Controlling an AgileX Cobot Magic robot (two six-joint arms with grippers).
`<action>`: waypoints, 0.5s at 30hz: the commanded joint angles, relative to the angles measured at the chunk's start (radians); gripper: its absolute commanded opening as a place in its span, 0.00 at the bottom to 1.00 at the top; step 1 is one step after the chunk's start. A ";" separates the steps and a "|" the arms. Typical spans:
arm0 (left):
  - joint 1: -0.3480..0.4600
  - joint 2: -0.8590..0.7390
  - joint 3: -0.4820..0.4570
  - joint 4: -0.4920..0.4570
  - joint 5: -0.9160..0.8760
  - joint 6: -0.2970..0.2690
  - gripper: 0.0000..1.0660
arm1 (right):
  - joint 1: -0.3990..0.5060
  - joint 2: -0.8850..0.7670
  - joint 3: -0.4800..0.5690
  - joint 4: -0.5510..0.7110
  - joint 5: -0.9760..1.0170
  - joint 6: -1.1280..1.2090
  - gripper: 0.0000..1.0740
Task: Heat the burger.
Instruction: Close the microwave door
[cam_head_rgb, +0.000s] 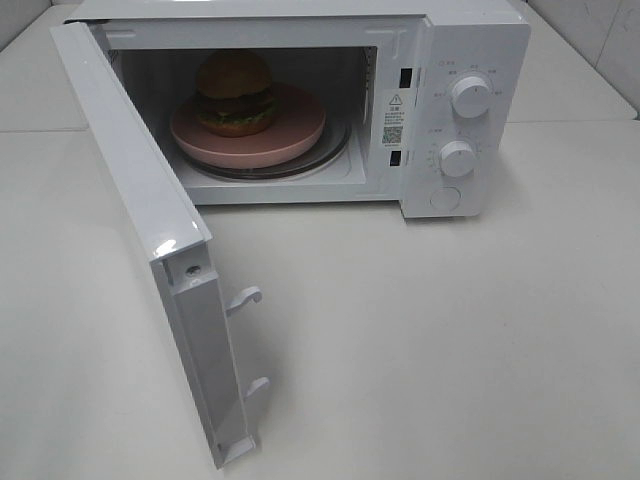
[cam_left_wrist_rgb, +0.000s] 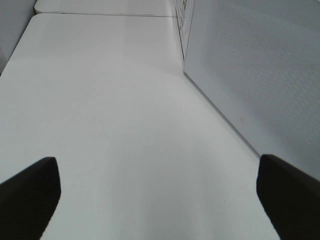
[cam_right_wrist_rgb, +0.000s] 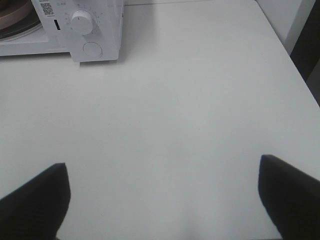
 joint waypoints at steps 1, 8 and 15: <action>0.002 0.067 -0.031 0.018 -0.148 -0.012 0.94 | 0.000 -0.021 0.002 -0.003 -0.002 0.004 0.93; 0.002 0.418 -0.042 0.079 -0.604 -0.006 0.88 | 0.000 -0.021 0.002 -0.003 -0.002 0.005 0.93; 0.002 0.730 0.046 0.069 -1.072 -0.019 0.03 | 0.000 -0.021 0.002 -0.003 -0.002 0.005 0.93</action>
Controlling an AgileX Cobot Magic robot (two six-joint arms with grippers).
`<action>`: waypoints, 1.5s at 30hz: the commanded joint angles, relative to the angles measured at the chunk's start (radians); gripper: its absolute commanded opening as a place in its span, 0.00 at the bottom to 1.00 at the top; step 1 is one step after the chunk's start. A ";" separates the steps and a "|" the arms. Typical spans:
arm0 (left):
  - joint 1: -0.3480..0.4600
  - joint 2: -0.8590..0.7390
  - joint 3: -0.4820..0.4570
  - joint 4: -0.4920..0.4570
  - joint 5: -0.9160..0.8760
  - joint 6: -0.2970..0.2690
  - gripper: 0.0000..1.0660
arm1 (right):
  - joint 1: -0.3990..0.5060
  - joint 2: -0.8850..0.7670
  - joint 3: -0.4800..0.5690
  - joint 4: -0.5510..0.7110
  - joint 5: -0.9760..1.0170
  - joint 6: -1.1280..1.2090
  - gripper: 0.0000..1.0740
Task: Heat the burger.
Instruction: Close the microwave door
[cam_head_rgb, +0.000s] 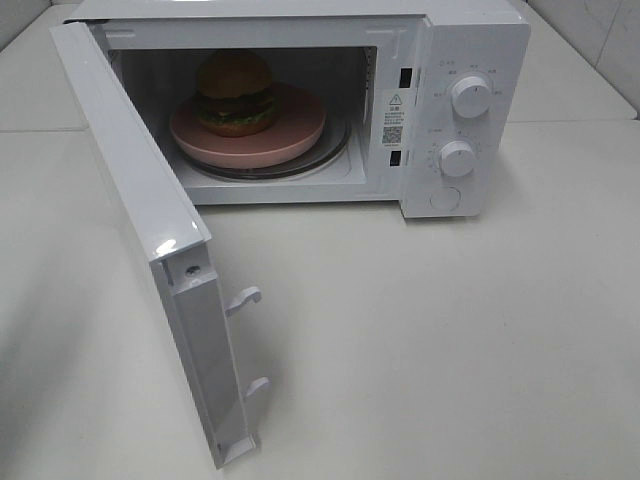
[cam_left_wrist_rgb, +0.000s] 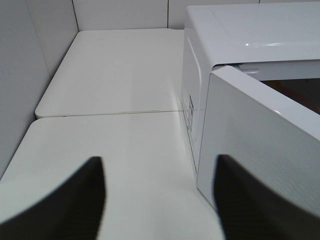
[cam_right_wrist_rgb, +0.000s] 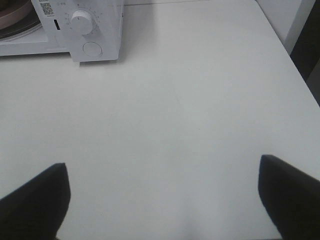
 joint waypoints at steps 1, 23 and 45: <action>0.002 0.074 0.044 -0.006 -0.186 -0.016 0.03 | 0.000 -0.021 0.002 -0.003 -0.002 0.005 0.93; 0.002 0.491 0.236 0.008 -0.928 -0.126 0.00 | 0.000 -0.021 0.002 -0.003 -0.002 0.004 0.93; 0.002 0.796 0.234 0.229 -1.241 -0.061 0.00 | 0.000 -0.021 0.002 -0.003 -0.002 0.005 0.93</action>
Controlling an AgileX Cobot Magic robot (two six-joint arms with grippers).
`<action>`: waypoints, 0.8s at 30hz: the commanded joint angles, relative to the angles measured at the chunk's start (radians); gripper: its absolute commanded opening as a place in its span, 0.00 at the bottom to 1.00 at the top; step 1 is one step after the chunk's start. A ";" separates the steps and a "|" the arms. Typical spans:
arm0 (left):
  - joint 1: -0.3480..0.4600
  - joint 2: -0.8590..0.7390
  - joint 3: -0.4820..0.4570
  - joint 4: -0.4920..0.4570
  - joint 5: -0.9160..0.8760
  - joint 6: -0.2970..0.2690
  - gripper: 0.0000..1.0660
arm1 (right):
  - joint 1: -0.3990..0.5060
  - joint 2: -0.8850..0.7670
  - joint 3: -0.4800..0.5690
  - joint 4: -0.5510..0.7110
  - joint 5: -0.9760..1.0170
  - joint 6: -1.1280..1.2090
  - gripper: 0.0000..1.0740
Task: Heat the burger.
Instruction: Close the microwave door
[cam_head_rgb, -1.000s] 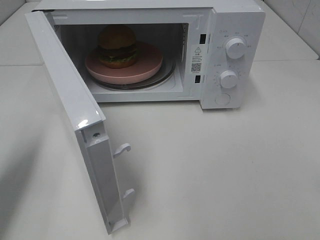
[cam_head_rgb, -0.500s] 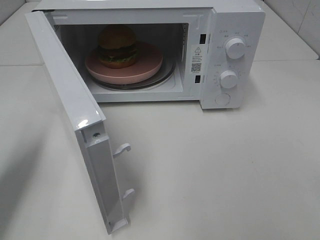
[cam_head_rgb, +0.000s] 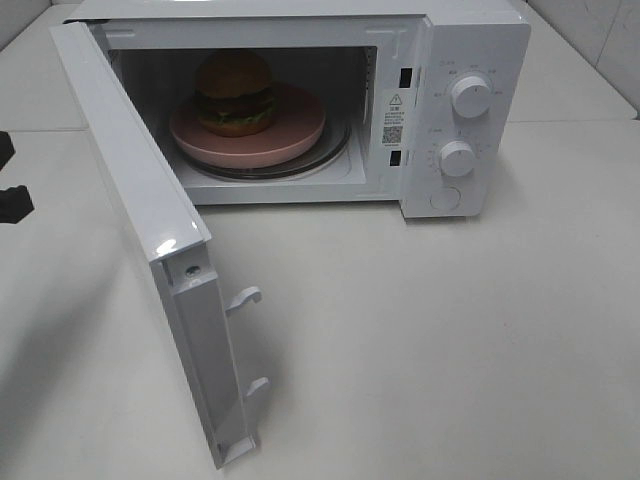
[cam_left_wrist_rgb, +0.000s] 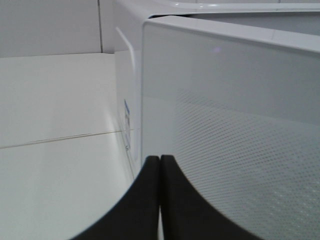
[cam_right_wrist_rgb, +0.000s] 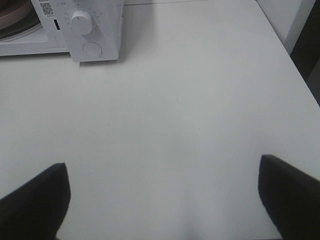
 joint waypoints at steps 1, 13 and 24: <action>0.002 0.028 -0.001 0.048 -0.052 0.001 0.00 | 0.000 -0.021 0.002 -0.003 -0.002 0.005 0.93; 0.002 0.194 -0.016 0.183 -0.165 0.015 0.00 | 0.000 -0.021 0.002 -0.003 -0.002 0.005 0.93; -0.053 0.251 -0.045 0.201 -0.193 -0.015 0.00 | 0.000 -0.021 0.002 -0.003 -0.002 0.005 0.93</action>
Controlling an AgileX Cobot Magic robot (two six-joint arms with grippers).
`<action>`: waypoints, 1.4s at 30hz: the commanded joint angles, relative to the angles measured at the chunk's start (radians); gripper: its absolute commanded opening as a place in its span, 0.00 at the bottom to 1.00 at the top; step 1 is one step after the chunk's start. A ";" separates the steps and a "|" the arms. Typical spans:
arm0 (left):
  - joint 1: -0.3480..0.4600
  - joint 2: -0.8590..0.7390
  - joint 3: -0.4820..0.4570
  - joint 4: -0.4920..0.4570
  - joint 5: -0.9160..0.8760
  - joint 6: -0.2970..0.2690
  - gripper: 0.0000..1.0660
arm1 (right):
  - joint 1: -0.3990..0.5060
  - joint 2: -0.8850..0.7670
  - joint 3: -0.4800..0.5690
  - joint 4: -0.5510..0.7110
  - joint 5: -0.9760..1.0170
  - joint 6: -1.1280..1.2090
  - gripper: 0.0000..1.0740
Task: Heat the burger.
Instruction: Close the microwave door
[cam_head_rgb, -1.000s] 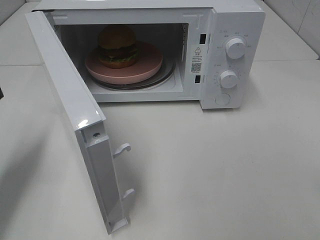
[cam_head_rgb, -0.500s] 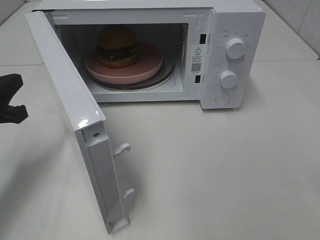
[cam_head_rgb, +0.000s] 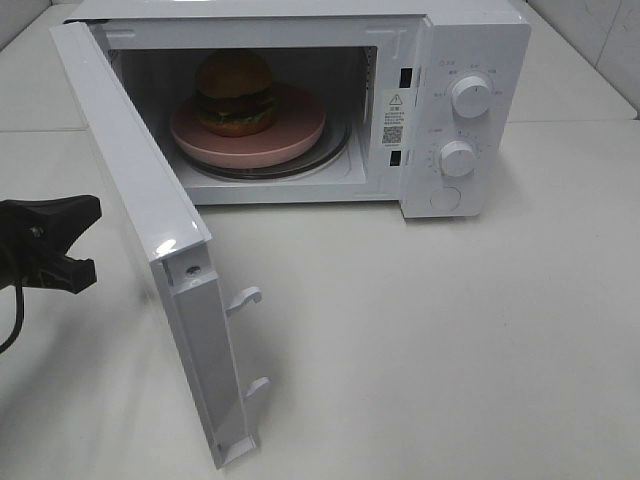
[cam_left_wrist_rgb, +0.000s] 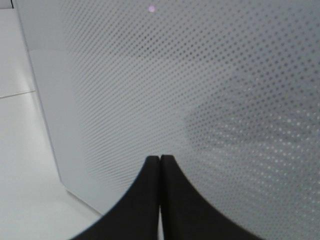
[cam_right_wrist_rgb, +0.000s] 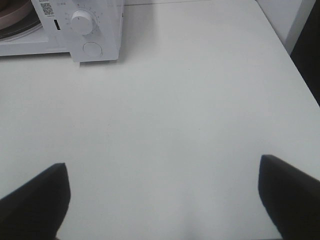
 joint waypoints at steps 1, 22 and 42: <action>-0.023 -0.001 -0.017 -0.003 -0.081 -0.010 0.00 | 0.000 -0.021 0.002 -0.003 -0.002 0.005 0.93; -0.182 0.087 -0.032 -0.213 -0.086 -0.014 0.00 | 0.000 -0.021 0.002 -0.003 -0.002 0.005 0.93; -0.339 0.112 -0.147 -0.326 -0.057 -0.002 0.00 | 0.000 -0.021 0.002 -0.003 -0.002 0.005 0.93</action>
